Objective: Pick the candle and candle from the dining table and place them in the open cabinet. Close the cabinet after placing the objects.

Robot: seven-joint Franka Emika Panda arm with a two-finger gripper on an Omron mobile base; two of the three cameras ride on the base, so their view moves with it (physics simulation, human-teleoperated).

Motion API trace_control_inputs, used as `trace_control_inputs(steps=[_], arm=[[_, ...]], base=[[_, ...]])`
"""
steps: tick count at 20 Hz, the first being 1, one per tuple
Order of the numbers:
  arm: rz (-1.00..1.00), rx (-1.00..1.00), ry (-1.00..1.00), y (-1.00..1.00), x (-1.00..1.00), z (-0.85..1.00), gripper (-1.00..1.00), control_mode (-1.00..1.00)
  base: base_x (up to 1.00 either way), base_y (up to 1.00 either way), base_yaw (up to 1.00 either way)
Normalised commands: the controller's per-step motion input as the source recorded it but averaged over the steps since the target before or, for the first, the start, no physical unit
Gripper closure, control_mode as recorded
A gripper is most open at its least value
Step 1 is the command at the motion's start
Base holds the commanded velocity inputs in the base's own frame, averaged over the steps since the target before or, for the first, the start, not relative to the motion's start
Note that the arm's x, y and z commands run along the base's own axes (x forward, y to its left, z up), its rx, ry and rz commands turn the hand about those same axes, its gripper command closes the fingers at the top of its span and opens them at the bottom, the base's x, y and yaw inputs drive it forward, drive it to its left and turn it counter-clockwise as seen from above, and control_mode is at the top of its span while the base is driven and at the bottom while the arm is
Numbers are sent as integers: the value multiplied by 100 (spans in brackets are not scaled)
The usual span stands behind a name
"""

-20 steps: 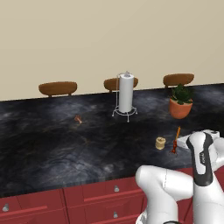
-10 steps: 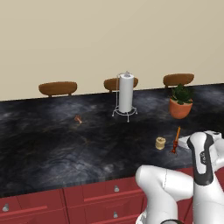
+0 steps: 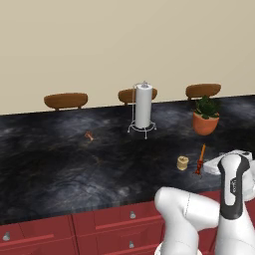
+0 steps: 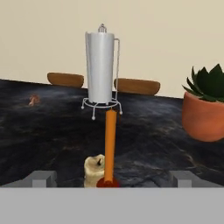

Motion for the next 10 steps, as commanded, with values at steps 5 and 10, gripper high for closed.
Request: trace_control_inputs(steps=[5, 10], arm=[[3, 0, 0, 5, 0, 0, -100, -100], [0, 0, 0, 0, 1, 0, -100, -100]], base=[[0, 0, 0], [0, 0, 0]])
